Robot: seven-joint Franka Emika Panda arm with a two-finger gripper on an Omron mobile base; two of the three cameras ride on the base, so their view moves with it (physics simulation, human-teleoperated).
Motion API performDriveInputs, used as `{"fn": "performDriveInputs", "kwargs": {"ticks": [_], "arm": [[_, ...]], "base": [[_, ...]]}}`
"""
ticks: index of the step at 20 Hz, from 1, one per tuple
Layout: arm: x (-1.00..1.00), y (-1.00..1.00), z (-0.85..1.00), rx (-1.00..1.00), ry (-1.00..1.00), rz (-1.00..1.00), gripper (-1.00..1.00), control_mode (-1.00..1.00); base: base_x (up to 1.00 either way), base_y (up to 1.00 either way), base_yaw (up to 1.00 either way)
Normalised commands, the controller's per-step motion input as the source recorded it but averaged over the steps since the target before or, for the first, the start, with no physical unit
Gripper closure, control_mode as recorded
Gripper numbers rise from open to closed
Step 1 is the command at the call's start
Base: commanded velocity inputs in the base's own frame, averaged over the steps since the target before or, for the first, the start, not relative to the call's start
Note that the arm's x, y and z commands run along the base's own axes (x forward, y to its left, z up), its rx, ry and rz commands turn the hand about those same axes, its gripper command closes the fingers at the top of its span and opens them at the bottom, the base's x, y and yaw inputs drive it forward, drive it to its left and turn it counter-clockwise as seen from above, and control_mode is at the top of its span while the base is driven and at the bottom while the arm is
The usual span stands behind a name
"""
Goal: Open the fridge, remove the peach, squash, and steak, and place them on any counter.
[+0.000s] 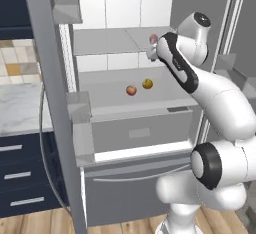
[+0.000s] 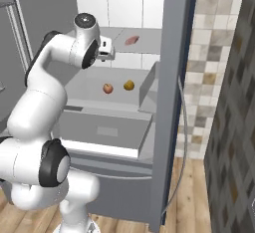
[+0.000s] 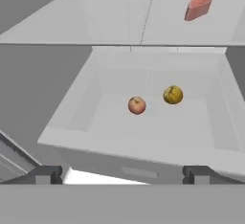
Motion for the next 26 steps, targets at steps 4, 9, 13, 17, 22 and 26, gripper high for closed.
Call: {"fn": "performDriveInputs", "kwargs": {"ticks": [4, 9, 13, 17, 22, 26], "arm": [[0.00, 0.00, 0.00, 0.00, 0.00, 0.00, -1.00, 1.00], [0.00, 0.00, 0.00, 0.00, 0.00, 0.00, -1.00, 1.00], [0.00, 0.00, 0.00, 0.00, 0.00, 0.00, -1.00, 1.00], [0.15, 0.00, 0.10, 0.00, 0.09, -0.09, -1.00, -1.00], [0.41, 0.00, 0.04, 0.00, 0.03, -0.09, -1.00, -1.00], [0.52, 0.00, 0.00, -0.02, 0.01, -0.11, -1.00, -1.00]], "base": [[0.60, 0.00, -0.05], [0.66, 0.02, -0.07], [0.42, 0.03, -0.08], [-0.04, 0.00, -0.02], [0.00, 0.00, 0.00], [0.00, 0.00, 0.00]]}}
